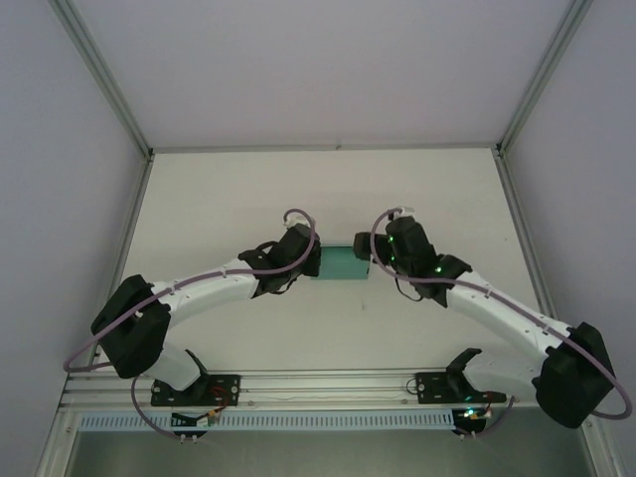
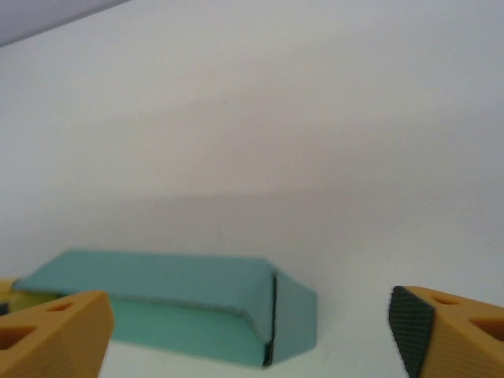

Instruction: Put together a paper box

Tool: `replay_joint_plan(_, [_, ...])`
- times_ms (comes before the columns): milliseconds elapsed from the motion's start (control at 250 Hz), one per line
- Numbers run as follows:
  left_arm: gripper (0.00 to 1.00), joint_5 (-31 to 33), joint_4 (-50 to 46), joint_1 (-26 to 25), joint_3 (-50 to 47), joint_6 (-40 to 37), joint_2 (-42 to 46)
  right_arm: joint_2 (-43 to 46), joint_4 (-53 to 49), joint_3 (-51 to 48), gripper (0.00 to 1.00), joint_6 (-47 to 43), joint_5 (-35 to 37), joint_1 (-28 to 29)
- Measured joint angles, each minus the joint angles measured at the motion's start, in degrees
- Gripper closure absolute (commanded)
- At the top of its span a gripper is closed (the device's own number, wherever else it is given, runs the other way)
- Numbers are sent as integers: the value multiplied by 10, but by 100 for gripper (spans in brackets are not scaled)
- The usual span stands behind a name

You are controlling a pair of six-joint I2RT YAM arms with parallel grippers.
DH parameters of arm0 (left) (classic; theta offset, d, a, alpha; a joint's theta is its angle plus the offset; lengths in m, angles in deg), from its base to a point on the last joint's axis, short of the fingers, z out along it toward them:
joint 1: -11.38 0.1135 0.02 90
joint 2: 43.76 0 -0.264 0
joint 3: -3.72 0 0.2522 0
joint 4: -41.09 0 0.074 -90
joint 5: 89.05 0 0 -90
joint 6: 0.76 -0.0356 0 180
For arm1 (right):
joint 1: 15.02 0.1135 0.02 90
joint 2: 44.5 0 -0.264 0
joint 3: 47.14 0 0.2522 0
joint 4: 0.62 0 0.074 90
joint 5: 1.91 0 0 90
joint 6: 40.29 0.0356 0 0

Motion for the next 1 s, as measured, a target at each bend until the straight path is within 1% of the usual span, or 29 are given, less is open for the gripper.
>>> replay_joint_plan(80, [100,1,-9,0,11,-4,-7,-30,-1,13,22,12,-6,-15])
replay_joint_plan(188, [100,1,-19,0,24,-8,-16,-65,5,8,31,13,-16,-16])
replay_joint_plan(272, [100,0,-28,0,31,-10,-19,-83,37,-14,39,15,-21,-16])
replay_joint_plan(307, [100,0,-34,0,34,-10,-19,-87,56,-25,40,18,-24,-16])
replay_joint_plan(391, [84,-6,-46,0,40,-13,-20,-92,117,-51,42,24,-26,-16])
replay_joint_plan(443, [72,-16,-58,1,44,-19,-20,-96,157,-71,45,27,-26,-16])
replay_joint_plan(507, [64,-30,-79,4,50,-26,-20,-99,202,-91,50,34,-28,-16])
replay_joint_plan(555, [61,-39,-97,7,59,-31,-20,-99,228,-103,54,39,-28,-16])
replay_joint_plan(591, [58,-48,-112,9,65,-37,-20,-99,246,-112,55,42,-29,-16])
replay_joint_plan(667, [47,-62,-139,13,76,-48,-20,-99,276,-128,56,45,-30,-16])
replay_joint_plan(795, [23,-93,-171,28,82,-65,-16,-97,318,-150,61,47,-30,-16])
replay_joint_plan(838, [11,-101,-180,32,82,-73,-13,-98,333,-157,61,47,-31,-15])
replay_joint_plan(870, [1,-110,-186,34,82,-76,-11,-101,345,-163,61,48,-30,-15])
replay_joint_plan(926, [0,-127,-194,35,82,-75,-8,-104,364,-170,62,48,-30,-15])
replay_joint_plan(1002, [0,-168,-207,35,82,-81,-3,-110,389,-177,62,48,-30,-15])
